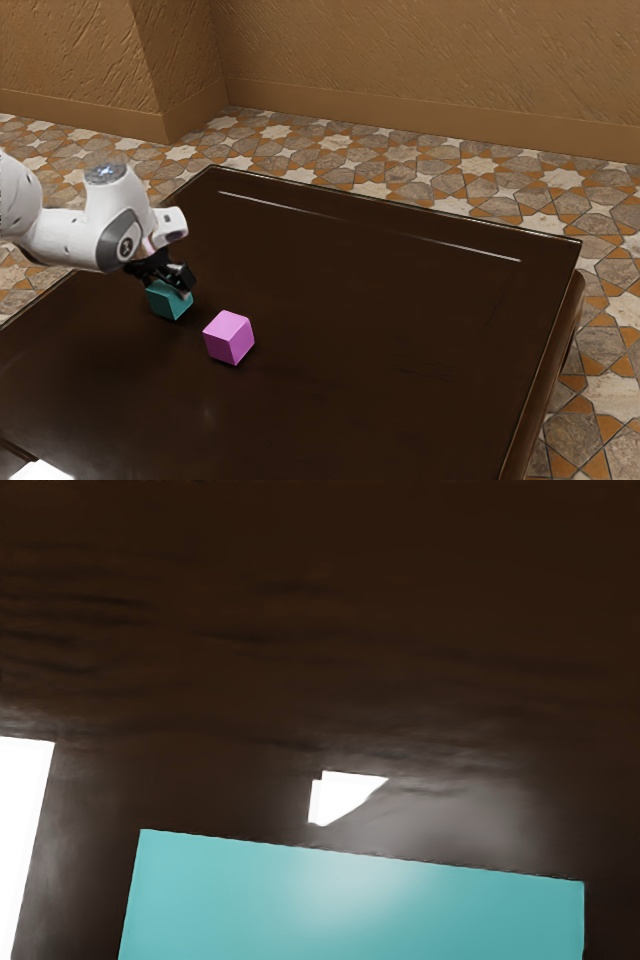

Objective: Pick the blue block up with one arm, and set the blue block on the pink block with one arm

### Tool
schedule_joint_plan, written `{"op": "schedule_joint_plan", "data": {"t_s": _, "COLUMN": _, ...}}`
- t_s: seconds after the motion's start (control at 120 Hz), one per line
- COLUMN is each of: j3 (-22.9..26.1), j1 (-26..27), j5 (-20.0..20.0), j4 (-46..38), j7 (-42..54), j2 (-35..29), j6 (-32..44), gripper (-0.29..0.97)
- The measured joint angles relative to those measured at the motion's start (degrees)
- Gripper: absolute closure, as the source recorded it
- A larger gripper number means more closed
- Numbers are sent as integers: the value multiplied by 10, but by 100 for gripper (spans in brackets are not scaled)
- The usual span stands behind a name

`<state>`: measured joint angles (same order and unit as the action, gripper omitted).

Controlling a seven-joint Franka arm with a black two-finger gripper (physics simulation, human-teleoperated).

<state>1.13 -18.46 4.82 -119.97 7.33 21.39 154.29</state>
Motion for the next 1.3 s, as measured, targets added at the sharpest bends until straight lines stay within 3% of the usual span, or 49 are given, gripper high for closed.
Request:
{"op": "schedule_joint_plan", "data": {"t_s": 0.117, "j3": 1, "j1": 0, "j5": -10, "j4": 0, "j7": 11, "j2": 6, "j6": 9, "gripper": 0}}
{"op": "schedule_joint_plan", "data": {"t_s": 0.258, "j3": 3, "j1": 1, "j5": -23, "j4": -2, "j7": 20, "j2": -3, "j6": 14, "gripper": 22}}
{"op": "schedule_joint_plan", "data": {"t_s": 0.417, "j3": 3, "j1": 2, "j5": -28, "j4": -7, "j7": 26, "j2": -9, "j6": 17, "gripper": 28}}
{"op": "schedule_joint_plan", "data": {"t_s": 0.625, "j3": 13, "j1": 60, "j5": -26, "j4": -107, "j7": 6, "j2": -209, "j6": -9, "gripper": 33}}
{"op": "schedule_joint_plan", "data": {"t_s": 0.725, "j3": 28, "j1": 92, "j5": -30, "j4": -135, "j7": -31, "j2": -254, "j6": -31, "gripper": 34}}
{"op": "schedule_joint_plan", "data": {"t_s": 0.958, "j3": 60, "j1": 44, "j5": -44, "j4": -138, "j7": -118, "j2": -224, "j6": -60, "gripper": 35}}
{"op": "schedule_joint_plan", "data": {"t_s": 1.2, "j3": 87, "j1": 29, "j5": -45, "j4": -133, "j7": -177, "j2": -198, "j6": -67, "gripper": 33}}
{"op": "schedule_joint_plan", "data": {"t_s": 1.3, "j3": 100, "j1": 40, "j5": -12, "j4": -120, "j7": -192, "j2": -184, "j6": -68, "gripper": 33}}
